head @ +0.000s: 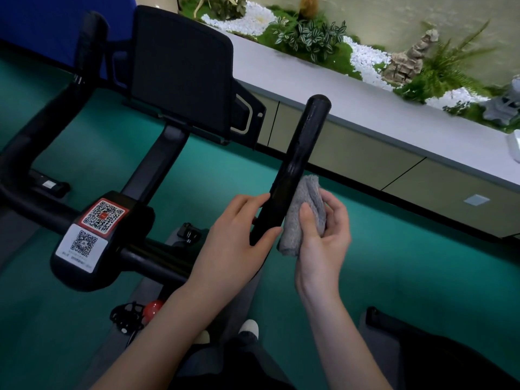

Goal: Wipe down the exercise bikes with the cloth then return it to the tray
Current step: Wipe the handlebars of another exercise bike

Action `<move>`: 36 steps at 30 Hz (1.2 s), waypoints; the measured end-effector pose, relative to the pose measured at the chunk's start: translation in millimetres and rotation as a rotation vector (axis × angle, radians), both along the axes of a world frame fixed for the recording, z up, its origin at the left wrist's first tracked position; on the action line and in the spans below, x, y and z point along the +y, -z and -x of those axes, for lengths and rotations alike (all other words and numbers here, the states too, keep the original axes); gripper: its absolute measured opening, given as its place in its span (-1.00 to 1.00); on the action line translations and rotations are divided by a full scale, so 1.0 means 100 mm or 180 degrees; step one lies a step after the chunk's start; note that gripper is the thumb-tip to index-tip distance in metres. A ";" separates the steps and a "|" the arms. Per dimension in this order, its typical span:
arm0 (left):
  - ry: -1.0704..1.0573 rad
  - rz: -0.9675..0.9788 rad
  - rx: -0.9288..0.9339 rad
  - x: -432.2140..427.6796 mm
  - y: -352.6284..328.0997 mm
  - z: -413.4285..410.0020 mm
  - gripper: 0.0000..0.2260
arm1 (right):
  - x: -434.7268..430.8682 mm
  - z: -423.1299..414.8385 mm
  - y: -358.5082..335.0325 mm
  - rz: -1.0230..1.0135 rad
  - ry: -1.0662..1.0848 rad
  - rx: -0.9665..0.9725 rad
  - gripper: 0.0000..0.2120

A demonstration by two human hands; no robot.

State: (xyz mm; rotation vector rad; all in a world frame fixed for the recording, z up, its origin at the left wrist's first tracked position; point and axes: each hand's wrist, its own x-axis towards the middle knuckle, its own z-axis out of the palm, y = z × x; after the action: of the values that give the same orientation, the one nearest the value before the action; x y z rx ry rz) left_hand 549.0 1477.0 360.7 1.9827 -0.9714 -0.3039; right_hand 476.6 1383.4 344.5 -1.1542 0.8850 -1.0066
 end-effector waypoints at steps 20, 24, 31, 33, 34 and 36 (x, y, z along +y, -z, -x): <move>-0.0046 0.0136 0.0189 -0.01 0.06 -0.03 -0.56 | -0.56 -0.30 -0.78 0.3396 -0.1605 0.2694 -0.72; -0.0147 0.0109 0.0337 -0.01 0.06 -0.03 -0.60 | -0.48 -0.41 -0.87 0.3274 -0.2181 0.3091 -0.70; -0.0270 0.0110 0.0288 0.00 0.08 -0.03 -0.60 | -0.43 -0.65 -0.90 0.3441 -0.2357 0.3610 -0.71; -0.0269 0.0136 0.0328 0.00 0.08 -0.03 -0.58 | -0.48 -0.68 -0.94 0.3657 -0.2008 0.3629 -0.68; -0.0282 0.0151 0.0363 0.01 0.07 -0.04 -0.55 | -0.50 -0.68 -0.97 0.3724 -0.1860 0.3622 -0.68; -0.0344 0.0178 0.0515 0.01 0.06 -0.05 -0.47 | -0.50 -0.66 -1.01 0.3684 -0.1836 0.3510 -0.68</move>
State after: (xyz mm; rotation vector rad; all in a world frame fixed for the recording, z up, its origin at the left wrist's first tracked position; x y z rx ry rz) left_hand 554.1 1478.4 354.5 1.9194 -0.7597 -0.3668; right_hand 542.3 1333.2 445.4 -2.8968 0.6283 -0.2418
